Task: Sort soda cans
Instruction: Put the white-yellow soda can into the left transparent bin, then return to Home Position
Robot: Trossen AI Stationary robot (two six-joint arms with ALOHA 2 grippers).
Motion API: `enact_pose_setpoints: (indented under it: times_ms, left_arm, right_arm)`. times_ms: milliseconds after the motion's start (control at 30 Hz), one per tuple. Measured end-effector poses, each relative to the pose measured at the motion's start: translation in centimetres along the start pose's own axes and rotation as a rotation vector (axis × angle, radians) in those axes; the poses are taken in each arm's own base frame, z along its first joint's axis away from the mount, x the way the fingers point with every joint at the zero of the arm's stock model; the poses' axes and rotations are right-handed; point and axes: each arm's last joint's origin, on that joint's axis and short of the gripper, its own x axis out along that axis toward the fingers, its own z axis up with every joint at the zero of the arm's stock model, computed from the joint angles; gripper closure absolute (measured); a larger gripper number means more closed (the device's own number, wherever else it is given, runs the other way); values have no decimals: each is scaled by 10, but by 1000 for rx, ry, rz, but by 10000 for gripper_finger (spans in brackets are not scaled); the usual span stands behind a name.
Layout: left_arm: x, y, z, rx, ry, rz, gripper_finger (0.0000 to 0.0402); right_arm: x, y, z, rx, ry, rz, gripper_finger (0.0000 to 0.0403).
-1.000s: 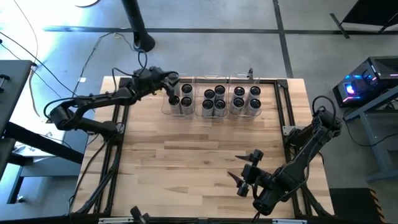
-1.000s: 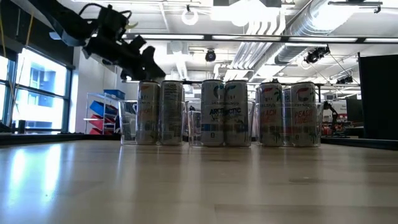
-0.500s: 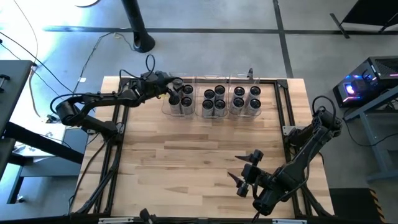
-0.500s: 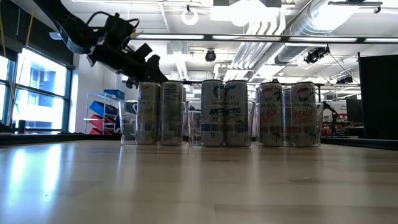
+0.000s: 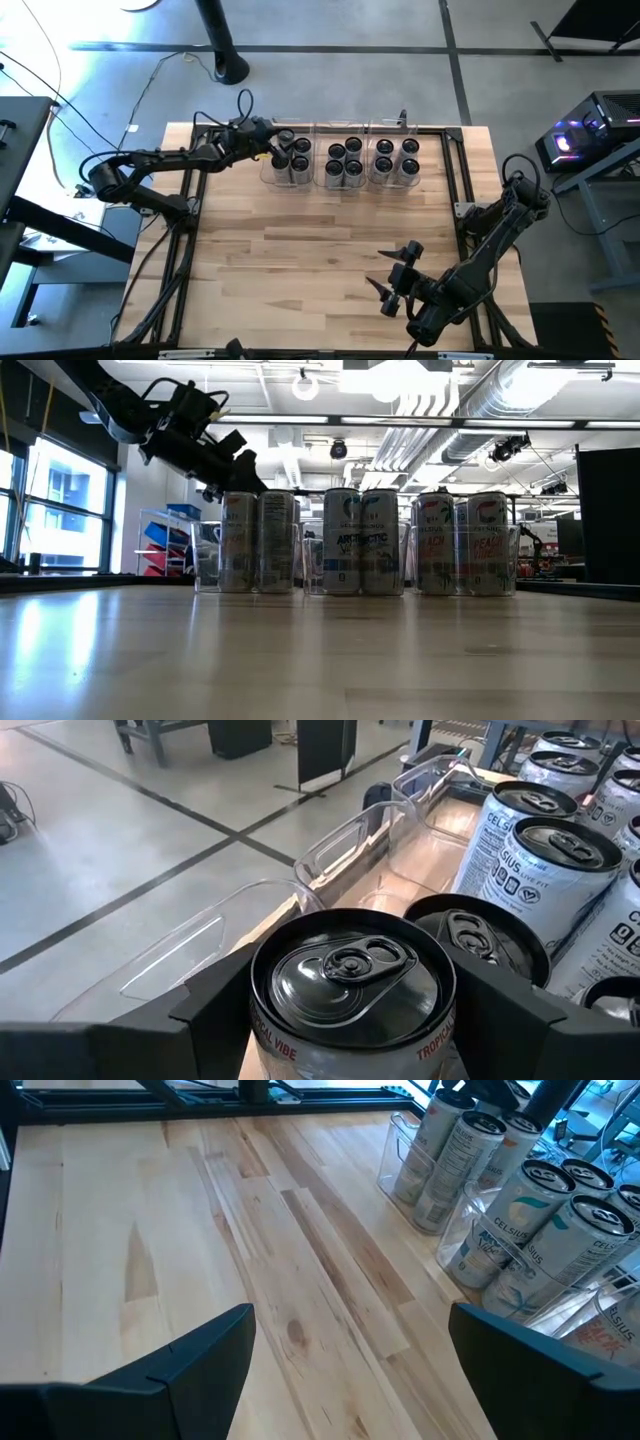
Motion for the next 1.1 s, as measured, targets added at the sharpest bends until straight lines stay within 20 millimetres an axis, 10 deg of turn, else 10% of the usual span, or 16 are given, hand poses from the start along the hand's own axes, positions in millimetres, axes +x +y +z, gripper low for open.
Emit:
enact_pose_setpoints:
  times_ms: [1100]
  left_arm:
    - [-24,-3,11,-34,-5,-21,103]
  right_arm:
    - [0,0,0,0,17,9,73]
